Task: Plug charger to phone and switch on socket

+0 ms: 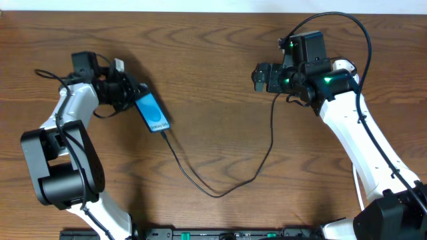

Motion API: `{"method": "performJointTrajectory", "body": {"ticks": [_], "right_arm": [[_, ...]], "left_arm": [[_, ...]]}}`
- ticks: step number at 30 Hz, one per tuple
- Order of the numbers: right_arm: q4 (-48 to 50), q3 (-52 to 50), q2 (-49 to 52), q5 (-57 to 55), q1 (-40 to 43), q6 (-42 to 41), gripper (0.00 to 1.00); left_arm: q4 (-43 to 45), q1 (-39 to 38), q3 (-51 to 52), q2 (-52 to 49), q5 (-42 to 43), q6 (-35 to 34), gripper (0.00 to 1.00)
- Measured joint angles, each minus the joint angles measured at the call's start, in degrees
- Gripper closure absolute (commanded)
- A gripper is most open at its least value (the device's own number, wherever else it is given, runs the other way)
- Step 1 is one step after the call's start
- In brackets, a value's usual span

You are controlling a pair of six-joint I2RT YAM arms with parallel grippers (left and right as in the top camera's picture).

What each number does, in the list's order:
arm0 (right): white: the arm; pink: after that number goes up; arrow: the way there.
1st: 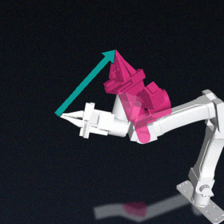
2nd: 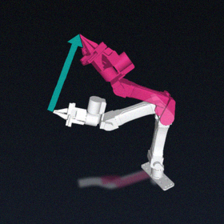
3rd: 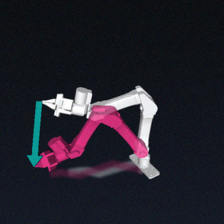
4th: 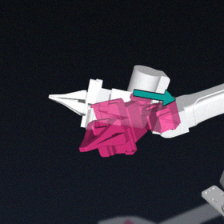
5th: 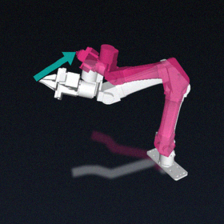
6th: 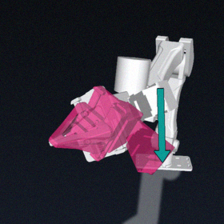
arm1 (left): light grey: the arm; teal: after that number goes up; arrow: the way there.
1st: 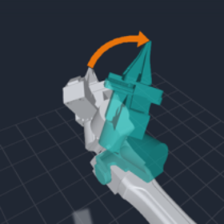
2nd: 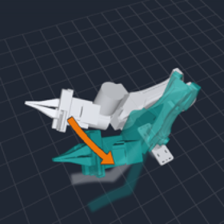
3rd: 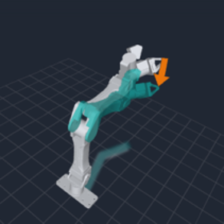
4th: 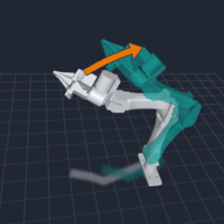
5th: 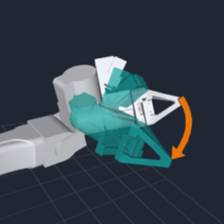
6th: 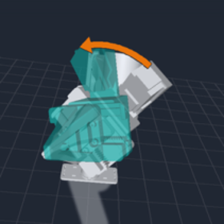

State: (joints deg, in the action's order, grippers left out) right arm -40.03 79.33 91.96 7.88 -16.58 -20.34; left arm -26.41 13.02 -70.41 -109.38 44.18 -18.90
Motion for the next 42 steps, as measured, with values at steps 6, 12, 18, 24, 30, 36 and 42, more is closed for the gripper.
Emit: {"method": "performJointTrajectory", "body": {"ticks": [6, 12, 18, 24, 30, 36, 42], "right_arm": [[0.00, 0.00, 0.00, -0.09, 0.00, 0.02, 0.01], [0.00, 0.02, 0.00, -0.20, 0.00, 0.02, 0.01], [0.00, 0.00, 0.00, -0.22, 0.00, 0.02, 0.01], [0.00, 0.00, 0.00, -0.22, 0.00, 0.02, 0.01], [-0.02, 0.02, 0.00, -0.22, 0.00, 0.02, 0.01], [-0.02, 0.02, 0.00, -0.22, 0.00, 0.02, 0.01], [-0.02, 0.00, 0.00, -0.22, 0.00, 0.02, 0.01]], "left_arm": [[1.14, -0.33, 2.97, 0.00, -1.77, 0.76, 0.93], [1.97, -0.33, 5.05, 0.00, -4.46, 0.81, 0.93], [2.86, -0.33, 6.75, 0.00, -5.77, 0.85, 0.92], [3.80, -0.33, 8.48, 0.00, -7.02, 0.94, 0.92], [3.98, -0.33, 9.05, 0.00, -7.72, 0.94, 0.92], [4.92, -0.33, 9.53, 0.00, -7.91, 0.92, 0.92], [4.98, -0.33, 9.68, 0.00, -7.91, 0.90, 0.92]]}}
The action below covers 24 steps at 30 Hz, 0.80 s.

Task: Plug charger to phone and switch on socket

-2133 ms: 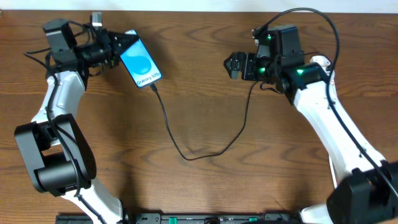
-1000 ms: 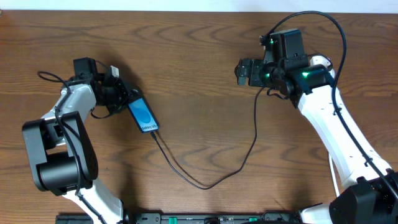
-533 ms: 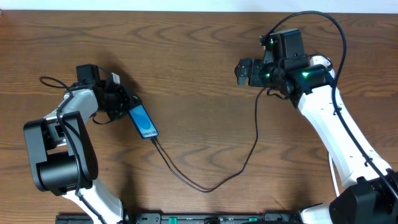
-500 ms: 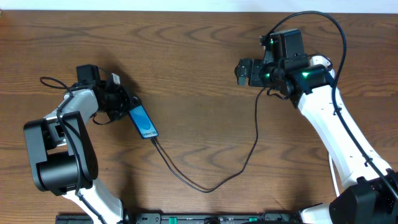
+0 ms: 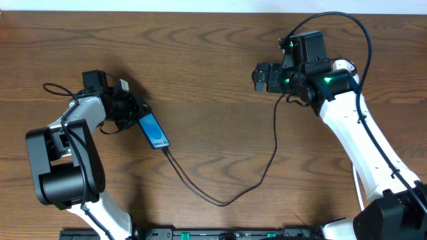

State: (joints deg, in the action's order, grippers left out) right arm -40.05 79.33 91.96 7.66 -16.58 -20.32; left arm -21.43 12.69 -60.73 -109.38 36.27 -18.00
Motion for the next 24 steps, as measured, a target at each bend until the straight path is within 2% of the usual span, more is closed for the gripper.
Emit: {"method": "performJointTrajectory", "body": {"ticks": [4, 6, 11, 12, 16, 24], "right_arm": [[0.00, 0.02, 0.00, 0.00, 0.00, 0.00, 0.01], [0.00, 0.02, 0.00, 0.00, 0.00, 0.00, 0.01], [0.00, 0.02, 0.00, 0.00, 0.00, 0.00, 0.01], [0.00, 0.02, 0.00, 0.00, 0.00, 0.00, 0.01], [0.00, 0.00, 0.00, 0.00, 0.00, 0.00, 0.01], [0.02, 0.02, 0.00, 0.00, 0.00, 0.00, 0.01]], "left_arm": [[0.02, 0.00, 0.00, -0.07, 0.00, 0.00, 0.91], [0.04, 0.00, 0.00, -0.24, 0.00, 0.00, 0.87], [0.11, 0.00, 0.00, -0.79, 0.26, 0.00, 0.83], [0.20, 0.00, 0.00, -0.79, 0.44, 0.00, 0.78], [0.39, 0.00, 0.00, -0.79, 1.09, 0.02, 0.72], [0.24, 0.00, 0.00, -0.79, 1.95, 0.02, 0.71]]}}
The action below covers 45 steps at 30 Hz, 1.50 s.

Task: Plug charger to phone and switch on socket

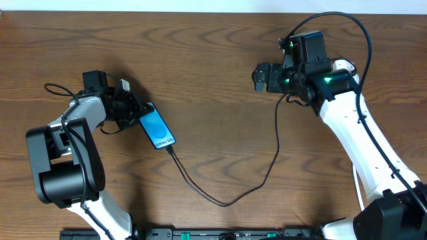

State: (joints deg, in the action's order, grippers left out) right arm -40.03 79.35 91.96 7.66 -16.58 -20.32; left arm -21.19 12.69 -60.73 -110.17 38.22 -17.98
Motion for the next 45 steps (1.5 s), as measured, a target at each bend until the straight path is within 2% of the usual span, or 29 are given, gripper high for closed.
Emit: {"method": "performJointTrajectory", "body": {"ticks": [9, 12, 17, 19, 35, 45], "right_arm": [[-0.02, 0.00, 0.00, 0.00, 0.00, 0.00, 0.01], [0.00, 0.00, 0.00, 0.00, 0.00, 0.00, 0.01], [-0.02, -0.02, 0.00, 0.00, 0.00, 0.00, 0.01], [-0.02, 0.00, 0.00, 0.00, 0.00, 0.00, 0.01], [-0.02, -0.02, 0.00, 0.00, 0.02, 0.00, 0.01], [-0.59, 0.00, 0.00, 0.00, 0.00, 0.00, 0.02]], "left_arm": [[-0.83, 0.00, -0.02, 0.02, 0.66, 0.00, 0.64], [-1.07, 0.00, -0.07, 0.02, 1.09, 0.04, 0.58], [-1.40, 0.00, -0.24, 0.24, 2.34, 0.02, 0.40], [-1.53, -0.04, -0.39, 0.46, 2.80, 0.17, 0.36], [-2.93, -0.07, -0.85, 0.85, 3.69, 0.02, 0.23], [-4.15, -0.07, -1.07, 1.31, 4.07, 0.02, 0.11]]}}
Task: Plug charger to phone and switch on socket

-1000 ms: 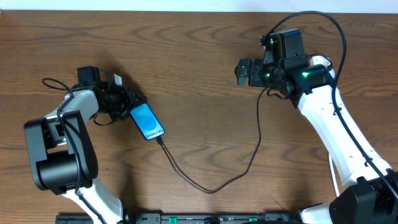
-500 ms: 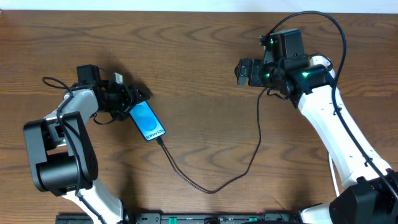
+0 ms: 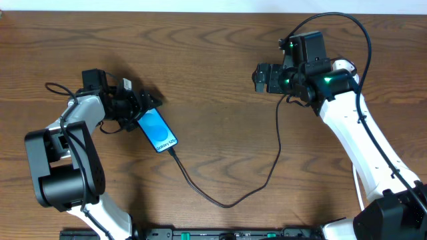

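Observation:
The blue phone [image 3: 159, 131] lies flat on the wooden table, left of centre, screen up. A black charger cable [image 3: 230, 202] is plugged into its lower end and loops across the table up to the right arm. My left gripper [image 3: 148, 101] sits just past the phone's upper end, its fingers spread and off the phone. At the back right, my right gripper [image 3: 261, 77] is raised and shut on a black block [image 3: 259, 75], the charger end where the cable ends. No socket switch shows from the overhead view.
The brown wooden table [image 3: 213, 40] fills the view. The cable's slack hangs in a wide loop near the front edge. The black arm bases stand at the front left and front right.
The phone has shifted a little down and to the right and lies flat. My left gripper's fingers have spread and no longer grip its upper end. The right arm has not moved.
First my left gripper held the phone tilted on edge, with the cable plugged in. Then gripper and phone sat slightly lower. Then the phone showed its full face, nearly flat. Now it rests on the table, released. The right gripper stayed still throughout.

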Motion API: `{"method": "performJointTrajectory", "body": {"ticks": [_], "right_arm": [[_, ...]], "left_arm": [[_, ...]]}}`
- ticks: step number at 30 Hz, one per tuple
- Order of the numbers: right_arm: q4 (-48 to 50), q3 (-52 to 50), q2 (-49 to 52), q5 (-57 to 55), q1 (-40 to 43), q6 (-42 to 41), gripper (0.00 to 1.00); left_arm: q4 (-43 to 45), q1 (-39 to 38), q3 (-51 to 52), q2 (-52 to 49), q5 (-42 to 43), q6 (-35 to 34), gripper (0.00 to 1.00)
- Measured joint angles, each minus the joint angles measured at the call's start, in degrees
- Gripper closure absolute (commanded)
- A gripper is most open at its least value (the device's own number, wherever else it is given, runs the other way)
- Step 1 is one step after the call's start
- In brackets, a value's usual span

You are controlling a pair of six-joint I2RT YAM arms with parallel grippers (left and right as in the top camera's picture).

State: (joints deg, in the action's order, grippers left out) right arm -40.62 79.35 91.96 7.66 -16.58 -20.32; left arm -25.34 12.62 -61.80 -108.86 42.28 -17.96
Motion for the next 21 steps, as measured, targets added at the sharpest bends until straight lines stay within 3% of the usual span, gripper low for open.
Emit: {"method": "performJointTrajectory", "body": {"ticks": [21], "right_arm": [[-0.09, 0.00, 0.00, 0.00, 0.00, 0.00, 0.02]], "left_arm": [[-3.39, -0.09, -0.61, 0.76, -4.13, -3.28, 0.09]]}}
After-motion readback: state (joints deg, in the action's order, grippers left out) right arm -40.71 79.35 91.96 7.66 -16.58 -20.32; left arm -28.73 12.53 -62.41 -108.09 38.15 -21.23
